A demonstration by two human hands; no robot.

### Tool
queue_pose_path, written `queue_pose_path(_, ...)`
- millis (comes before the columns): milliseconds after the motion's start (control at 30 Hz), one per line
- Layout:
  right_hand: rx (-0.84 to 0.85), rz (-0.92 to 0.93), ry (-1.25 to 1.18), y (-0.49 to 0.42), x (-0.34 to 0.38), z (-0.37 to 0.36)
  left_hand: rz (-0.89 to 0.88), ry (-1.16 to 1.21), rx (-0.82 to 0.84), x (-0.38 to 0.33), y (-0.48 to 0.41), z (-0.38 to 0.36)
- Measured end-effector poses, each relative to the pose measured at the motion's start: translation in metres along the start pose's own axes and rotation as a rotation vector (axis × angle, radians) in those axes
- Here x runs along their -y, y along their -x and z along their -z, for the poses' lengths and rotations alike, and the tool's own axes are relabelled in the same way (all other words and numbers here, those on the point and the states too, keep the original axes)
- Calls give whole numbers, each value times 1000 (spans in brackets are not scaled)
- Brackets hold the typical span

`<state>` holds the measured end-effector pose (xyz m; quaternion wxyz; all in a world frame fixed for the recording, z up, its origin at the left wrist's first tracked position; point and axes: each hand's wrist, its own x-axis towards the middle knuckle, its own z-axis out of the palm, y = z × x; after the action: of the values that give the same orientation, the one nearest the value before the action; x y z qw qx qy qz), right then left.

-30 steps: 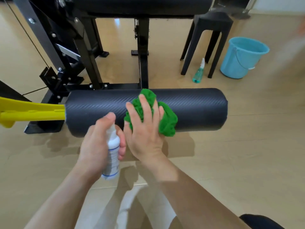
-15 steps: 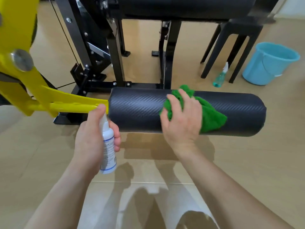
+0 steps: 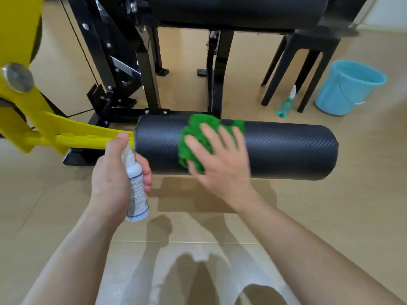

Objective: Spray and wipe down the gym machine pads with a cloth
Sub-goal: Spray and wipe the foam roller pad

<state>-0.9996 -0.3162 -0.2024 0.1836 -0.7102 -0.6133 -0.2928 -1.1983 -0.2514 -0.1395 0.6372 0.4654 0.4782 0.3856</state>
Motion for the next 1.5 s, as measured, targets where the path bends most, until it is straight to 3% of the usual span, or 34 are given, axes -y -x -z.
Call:
queue_pose_path(133, -21, -153, 61, 32, -81, 19, -7, -41, 31, 2, 5, -16)
queue_pose_path(300, -11, -308, -3, -3, -94, 28, -14, -81, 28, 4, 12, -12)
queue_pose_path(533, 442, -413, -215, -66, -113, 37, -11, -50, -15, -3, 10, 18)
queue_pose_path(600, 448, -350, -203, -77, -89, 39, -22, -31, -13, -6, 11, 22)
queue_pose_path(733, 269, -50, -121, -83, 23, 20, -45, -2, -23, -8, 13, 30)
queue_pose_path(833, 213, 42, -131, -94, 79, 1, -44, -1, -33, -8, 14, 33)
queue_pose_path(933, 214, 146, -124, -90, 65, 1, -41, -3, -26, -7, 15, 26)
queue_pose_path(1033, 305, 245, -59, -45, 0, 22, -44, -35, 20, -5, 21, 15)
queue_pose_path(1100, 299, 121, -4, -5, -63, 42, -51, -68, 52, -1, 27, 11)
queue_pose_path(1200, 251, -261, 53, 51, -145, 74, -49, -127, 98, 1, 35, 5)
queue_pose_path(1267, 196, -531, 42, 62, -163, 81, -24, -138, 96, -1, 37, -2)
queue_pose_path(1333, 125, -716, 62, 47, -135, 75, -2, -151, 89, -7, 39, -9)
queue_pose_path(1400, 112, -656, 60, 13, -77, 58, 2, -151, 60, -16, 39, -15)
queue_pose_path(1500, 197, -238, -116, -47, 28, 24, -1, -114, -11, -35, 43, -15)
